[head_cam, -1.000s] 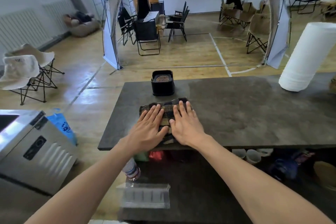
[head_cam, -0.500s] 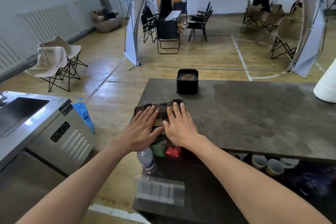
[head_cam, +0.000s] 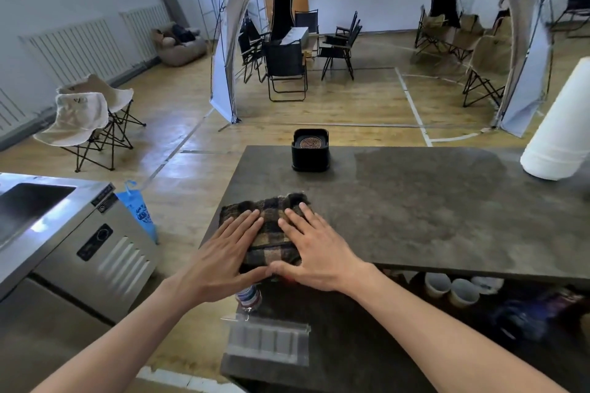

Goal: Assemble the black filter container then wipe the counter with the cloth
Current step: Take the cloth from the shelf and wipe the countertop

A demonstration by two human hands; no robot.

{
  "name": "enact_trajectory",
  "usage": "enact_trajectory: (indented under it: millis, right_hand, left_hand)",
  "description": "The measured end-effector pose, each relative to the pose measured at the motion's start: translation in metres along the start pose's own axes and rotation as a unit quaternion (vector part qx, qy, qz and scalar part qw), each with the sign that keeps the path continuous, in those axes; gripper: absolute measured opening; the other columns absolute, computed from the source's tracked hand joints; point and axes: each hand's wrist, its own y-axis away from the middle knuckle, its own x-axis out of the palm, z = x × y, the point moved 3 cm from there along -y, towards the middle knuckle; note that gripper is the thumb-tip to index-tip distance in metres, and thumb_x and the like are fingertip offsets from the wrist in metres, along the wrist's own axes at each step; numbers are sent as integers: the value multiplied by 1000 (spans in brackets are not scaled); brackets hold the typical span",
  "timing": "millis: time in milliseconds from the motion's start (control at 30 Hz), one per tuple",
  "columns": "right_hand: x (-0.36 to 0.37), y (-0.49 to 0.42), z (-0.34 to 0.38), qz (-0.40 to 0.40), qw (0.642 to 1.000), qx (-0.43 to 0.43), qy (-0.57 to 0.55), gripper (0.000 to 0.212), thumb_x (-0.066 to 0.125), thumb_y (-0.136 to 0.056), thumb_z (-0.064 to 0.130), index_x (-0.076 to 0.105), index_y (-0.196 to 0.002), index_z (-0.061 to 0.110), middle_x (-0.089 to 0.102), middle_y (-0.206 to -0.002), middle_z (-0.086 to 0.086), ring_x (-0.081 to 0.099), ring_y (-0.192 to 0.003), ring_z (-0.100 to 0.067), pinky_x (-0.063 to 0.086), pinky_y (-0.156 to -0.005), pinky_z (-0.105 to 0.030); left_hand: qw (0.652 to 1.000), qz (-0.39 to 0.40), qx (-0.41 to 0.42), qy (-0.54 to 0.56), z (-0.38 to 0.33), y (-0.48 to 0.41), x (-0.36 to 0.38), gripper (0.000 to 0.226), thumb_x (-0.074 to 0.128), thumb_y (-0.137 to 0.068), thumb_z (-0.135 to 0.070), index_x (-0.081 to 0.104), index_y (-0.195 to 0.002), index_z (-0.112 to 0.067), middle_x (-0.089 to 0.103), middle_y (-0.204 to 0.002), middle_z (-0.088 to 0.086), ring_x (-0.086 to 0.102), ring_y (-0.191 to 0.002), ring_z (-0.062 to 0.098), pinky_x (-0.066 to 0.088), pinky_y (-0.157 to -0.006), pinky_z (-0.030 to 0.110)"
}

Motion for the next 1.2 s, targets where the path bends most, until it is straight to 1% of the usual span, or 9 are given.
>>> enact_trajectory:
  millis: [67,267,467,600,733,867,1000,1100,1200]
  right_hand:
    - [2,9,3,-11,999,-14,41,91,39,-86,72,14,-156,20,6,-165,-4,-9,-151,-24,-1,-122,-41]
    - [1,22,1,-20,998,-19,56,80,44,-94,54,11,-157,17,4,-165,-9,-9,-151,-29,-3,-122,-43]
    - [-10,72,-53,-42,998,-4,40,78,47,-93,49,14,-156,17,5,-165,-6,-8,-151,-28,1,-123,-44]
    - [-26,120,-108,-48,998,17,37,79,44,-92,53,13,-157,19,3,-166,-2,-11,-151,-23,0,-123,-42]
    - [-45,172,-158,-55,997,44,30,82,42,-89,57,13,-157,21,1,-165,1,-13,-151,-18,-1,-124,-40]
    - [-65,227,-208,-68,994,83,11,74,35,-91,54,16,-156,24,2,-165,6,-12,-150,-11,-1,-124,-38]
    - [-82,277,-252,-91,986,136,17,64,23,-97,52,20,-155,25,7,-164,8,-9,-151,-9,-2,-123,-37]
    - [-93,314,-282,-102,978,178,26,66,21,-97,57,23,-155,27,10,-164,10,-6,-150,-7,2,-124,-40]
    - [-100,355,-311,-105,968,226,42,70,18,-95,64,22,-155,28,9,-163,12,-7,-150,-5,-2,-123,-35]
  left_hand:
    - [1000,-10,7,-12,-5,6,3,93,26,-88,-77,5,-156,-18,-1,-164,-3,-8,-150,9,-3,-121,30]
    - [997,14,-32,-73,-31,5,7,82,12,-96,-64,17,-154,-5,15,-162,12,10,-151,25,3,-119,36]
    - [995,14,-7,-100,-99,-28,12,78,30,-96,-55,30,-149,2,25,-159,18,21,-148,33,10,-117,41]
    - [996,12,21,-88,-165,-59,13,82,25,-96,-60,21,-152,-1,17,-161,17,9,-150,30,5,-118,40]
    - [999,19,30,-36,-236,-87,15,102,15,-86,-81,-12,-153,-9,-25,-158,6,-28,-146,20,-8,-122,40]
    - [997,46,56,-27,-304,-117,15,100,15,-87,-78,-15,-152,-8,-27,-159,9,-32,-144,20,-11,-121,40]
    - [994,65,85,-37,-371,-148,20,101,25,-86,-70,-15,-152,-5,-27,-158,14,-31,-144,25,-11,-121,44]
    - [991,76,109,-21,-422,-168,22,102,31,-86,-66,-15,-151,-3,-27,-158,16,-31,-144,27,-12,-120,45]
    - [986,86,142,-9,-468,-188,22,100,33,-87,-63,-14,-152,-3,-25,-159,16,-30,-144,27,-13,-120,45]
